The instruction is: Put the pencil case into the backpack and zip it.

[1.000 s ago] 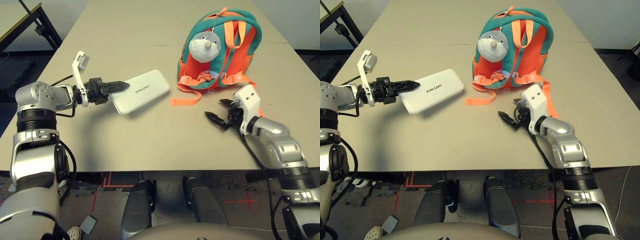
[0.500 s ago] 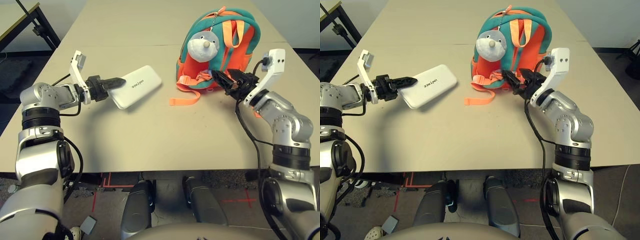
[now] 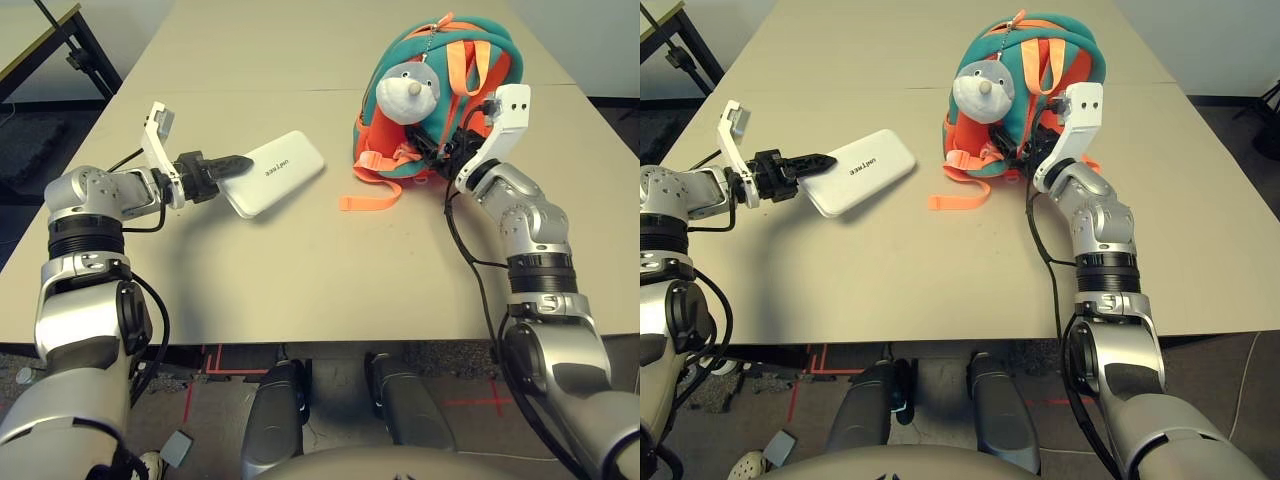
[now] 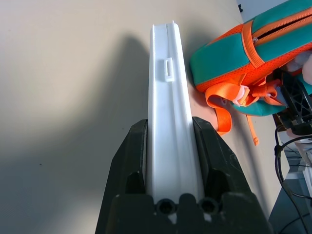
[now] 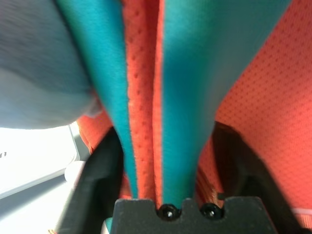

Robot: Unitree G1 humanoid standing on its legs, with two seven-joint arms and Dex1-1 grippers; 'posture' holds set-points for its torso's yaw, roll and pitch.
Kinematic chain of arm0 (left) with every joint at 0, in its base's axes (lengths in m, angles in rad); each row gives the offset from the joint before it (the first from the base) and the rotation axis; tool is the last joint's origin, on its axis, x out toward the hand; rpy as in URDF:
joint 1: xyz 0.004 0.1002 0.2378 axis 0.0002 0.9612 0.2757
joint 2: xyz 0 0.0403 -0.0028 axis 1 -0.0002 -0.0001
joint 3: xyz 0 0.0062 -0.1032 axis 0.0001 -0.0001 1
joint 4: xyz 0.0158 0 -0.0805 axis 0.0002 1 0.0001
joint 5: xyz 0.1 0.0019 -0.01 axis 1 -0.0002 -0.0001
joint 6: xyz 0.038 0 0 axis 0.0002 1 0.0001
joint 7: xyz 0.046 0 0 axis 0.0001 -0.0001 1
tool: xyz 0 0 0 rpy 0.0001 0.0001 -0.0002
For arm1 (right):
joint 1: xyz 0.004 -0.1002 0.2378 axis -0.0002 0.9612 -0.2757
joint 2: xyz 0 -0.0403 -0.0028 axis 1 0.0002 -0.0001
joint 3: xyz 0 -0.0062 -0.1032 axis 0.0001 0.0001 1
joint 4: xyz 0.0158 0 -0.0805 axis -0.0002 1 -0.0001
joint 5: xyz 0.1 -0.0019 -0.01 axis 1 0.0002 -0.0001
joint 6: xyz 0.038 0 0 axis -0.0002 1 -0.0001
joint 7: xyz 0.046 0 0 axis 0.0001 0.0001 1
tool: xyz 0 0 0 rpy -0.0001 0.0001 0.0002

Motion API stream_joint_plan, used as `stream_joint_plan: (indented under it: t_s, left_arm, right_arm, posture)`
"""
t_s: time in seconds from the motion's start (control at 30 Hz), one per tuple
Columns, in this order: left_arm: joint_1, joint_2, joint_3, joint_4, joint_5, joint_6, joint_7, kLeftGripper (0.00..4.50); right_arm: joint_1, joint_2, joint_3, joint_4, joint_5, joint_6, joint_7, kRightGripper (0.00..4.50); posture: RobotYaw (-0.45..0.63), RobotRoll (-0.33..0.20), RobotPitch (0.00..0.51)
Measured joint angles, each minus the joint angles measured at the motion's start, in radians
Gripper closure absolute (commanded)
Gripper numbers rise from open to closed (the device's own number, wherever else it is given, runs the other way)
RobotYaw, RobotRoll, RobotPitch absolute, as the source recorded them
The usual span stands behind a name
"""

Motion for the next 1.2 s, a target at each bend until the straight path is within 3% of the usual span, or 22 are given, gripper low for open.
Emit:
stream_joint_plan:
  t_s: [0.13,0.2,0.43,0.77,1.0,1.2]
  left_arm:
    - [0.0,-0.008,0.001,-0.005,0.0,-0.004,0.002,3.26]
    - [0.001,-0.012,0.001,-0.005,0.0,-0.009,0.005,3.26]
    - [0.002,-0.027,0.002,-0.008,0.004,-0.025,0.009,3.26]
    - [0.001,-0.037,0.001,0.007,0.017,-0.044,0.008,3.26]
    - [0.001,-0.046,0.0,0.012,0.02,-0.054,0.007,3.26]
    - [0.0,-0.059,-0.003,0.015,0.027,-0.084,0.0,3.26]
  right_arm:
    - [0.03,-0.028,0.011,-0.057,0.001,0.014,0.026,3.64]
    - [0.057,-0.046,0.02,-0.112,0.003,0.039,0.038,4.04]
    - [0.222,-0.119,0.016,-0.463,0.103,0.27,0.043,4.04]
    - [0.335,-0.123,-0.052,-0.827,0.341,0.581,-0.06,4.04]
    - [0.373,-0.124,-0.095,-0.922,0.473,0.681,-0.139,4.04]
    - [0.449,-0.128,-0.078,-0.937,0.469,0.647,-0.144,4.04]
  posture:
    - [-0.18,0.0,0.13]
    - [-0.18,0.0,0.132]
    - [-0.2,0.0,0.14]
    - [-0.22,0.0,0.143]
    - [-0.23,0.0,0.143]
    - [-0.23,0.0,0.141]
